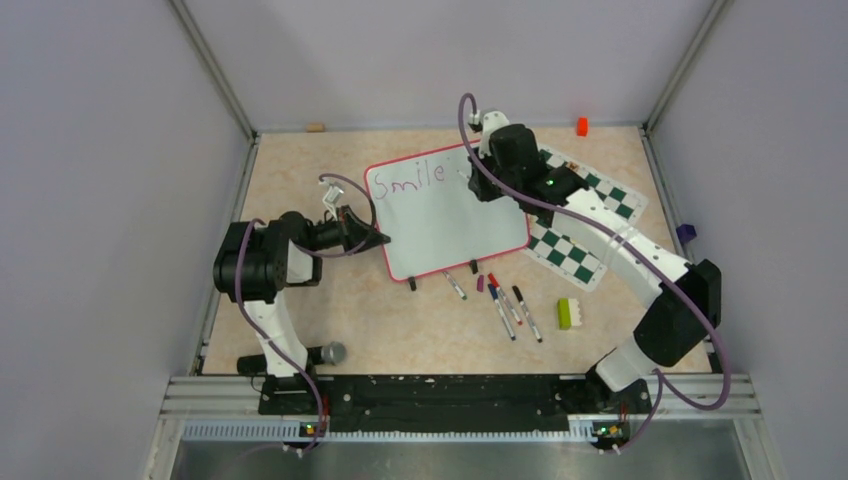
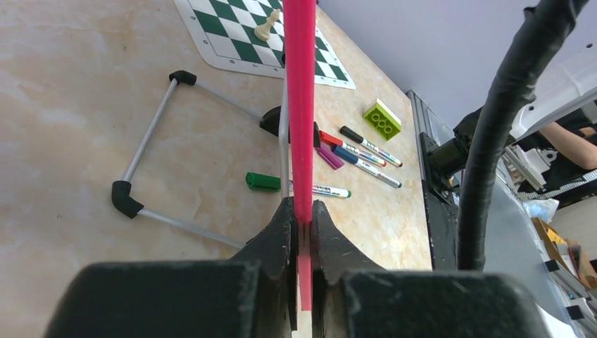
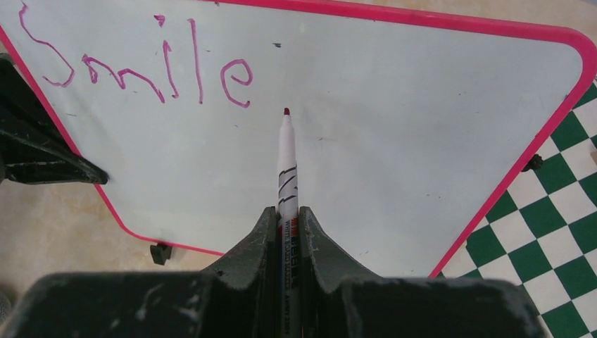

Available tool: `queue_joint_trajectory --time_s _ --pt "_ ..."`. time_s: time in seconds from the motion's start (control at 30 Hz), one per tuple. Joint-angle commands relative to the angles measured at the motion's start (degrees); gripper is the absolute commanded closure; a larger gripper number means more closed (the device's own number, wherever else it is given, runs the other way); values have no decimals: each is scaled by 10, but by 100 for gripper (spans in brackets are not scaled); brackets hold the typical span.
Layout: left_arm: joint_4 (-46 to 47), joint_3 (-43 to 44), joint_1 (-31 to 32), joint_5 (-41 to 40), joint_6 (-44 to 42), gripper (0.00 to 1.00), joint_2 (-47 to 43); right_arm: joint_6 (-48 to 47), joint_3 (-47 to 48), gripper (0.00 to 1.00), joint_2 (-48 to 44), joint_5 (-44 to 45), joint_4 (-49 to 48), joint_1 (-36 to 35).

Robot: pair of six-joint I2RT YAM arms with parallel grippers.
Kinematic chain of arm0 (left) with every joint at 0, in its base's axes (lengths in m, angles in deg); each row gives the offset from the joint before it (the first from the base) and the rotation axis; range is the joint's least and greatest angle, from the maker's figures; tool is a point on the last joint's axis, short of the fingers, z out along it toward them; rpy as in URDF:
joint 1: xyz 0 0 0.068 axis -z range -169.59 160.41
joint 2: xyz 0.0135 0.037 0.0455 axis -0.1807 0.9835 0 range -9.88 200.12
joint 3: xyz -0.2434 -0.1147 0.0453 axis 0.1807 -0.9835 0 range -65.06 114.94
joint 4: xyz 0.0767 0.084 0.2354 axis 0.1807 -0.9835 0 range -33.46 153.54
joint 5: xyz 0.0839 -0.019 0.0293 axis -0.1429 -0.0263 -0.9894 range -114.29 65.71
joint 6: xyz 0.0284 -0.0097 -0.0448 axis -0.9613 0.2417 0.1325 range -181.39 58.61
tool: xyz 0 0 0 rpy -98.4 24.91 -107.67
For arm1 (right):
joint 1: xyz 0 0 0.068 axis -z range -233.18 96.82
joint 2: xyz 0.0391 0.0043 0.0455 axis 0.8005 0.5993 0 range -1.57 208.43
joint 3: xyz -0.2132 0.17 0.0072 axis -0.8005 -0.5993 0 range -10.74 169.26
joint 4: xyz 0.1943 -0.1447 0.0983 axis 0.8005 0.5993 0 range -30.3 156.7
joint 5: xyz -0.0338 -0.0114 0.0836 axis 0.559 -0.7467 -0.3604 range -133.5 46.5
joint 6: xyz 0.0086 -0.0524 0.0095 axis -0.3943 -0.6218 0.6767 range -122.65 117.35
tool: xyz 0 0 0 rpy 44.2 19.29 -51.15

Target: Write a sentence on the whiteboard

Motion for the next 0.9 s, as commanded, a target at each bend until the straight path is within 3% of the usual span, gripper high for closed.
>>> queue_joint_trajectory --time_s 0.0,0.87 --pt "68 19 -2 6 -15 100 7 9 35 100 0 -15 -11 6" --pt "68 23 -2 10 -7 100 10 14 55 100 46 -5 8 7"
